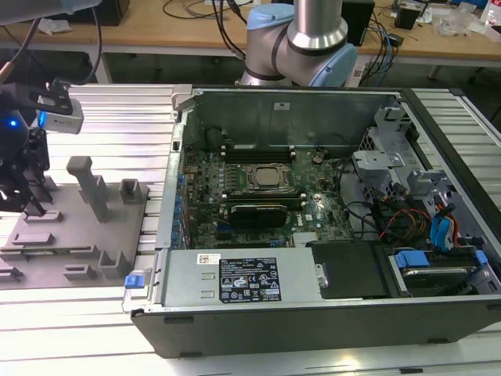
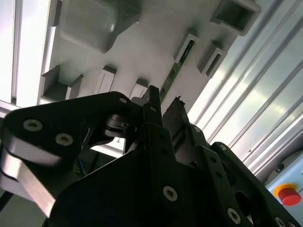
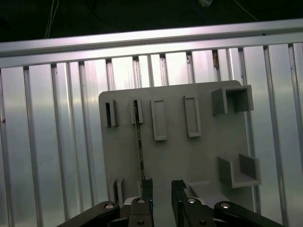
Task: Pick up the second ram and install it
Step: 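Pick up the second ram and move it above second insertion slot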
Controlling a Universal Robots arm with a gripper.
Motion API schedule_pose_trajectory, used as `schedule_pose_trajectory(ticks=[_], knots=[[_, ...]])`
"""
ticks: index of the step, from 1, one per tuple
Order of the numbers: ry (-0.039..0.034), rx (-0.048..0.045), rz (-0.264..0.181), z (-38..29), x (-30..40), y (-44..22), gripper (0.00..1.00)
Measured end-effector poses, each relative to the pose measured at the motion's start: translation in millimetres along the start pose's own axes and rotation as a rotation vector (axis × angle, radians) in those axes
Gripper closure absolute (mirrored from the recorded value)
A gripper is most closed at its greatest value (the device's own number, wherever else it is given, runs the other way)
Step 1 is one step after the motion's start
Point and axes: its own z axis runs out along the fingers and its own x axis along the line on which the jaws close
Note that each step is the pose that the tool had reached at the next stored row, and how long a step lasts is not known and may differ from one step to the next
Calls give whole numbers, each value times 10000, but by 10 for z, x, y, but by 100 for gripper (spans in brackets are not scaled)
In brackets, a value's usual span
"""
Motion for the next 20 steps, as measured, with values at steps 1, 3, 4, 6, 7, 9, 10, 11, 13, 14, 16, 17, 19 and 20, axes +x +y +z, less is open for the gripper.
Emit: schedule_pose_trajectory(ticks=[1, 3, 4, 6, 7, 9, 10, 11, 13, 14, 16, 17, 19, 20], knots=[[0, 0, 0, 5, 0, 0, 70], [0, -1, 0, 24, 1, -1, 70], [0, 0, 0, 30, 1, -1, 70], [1, 0, 0, 52, 1, -2, 70], [0, 0, 0, 63, 1, -2, 70], [0, 0, 0, 77, 2, -3, 70], [0, 0, 0, 88, 2, -3, 70], [0, 0, 0, 102, 2, -4, 70], [0, 0, 0, 118, 3, -4, 70], [0, 0, 0, 129, 3, -5, 70], [0, 0, 0, 142, 3, -5, 70], [0, 0, 0, 151, 4, -6, 70], [0, 0, 0, 169, 4, -6, 70], [0, -1, 0, 180, 4, -7, 70]])
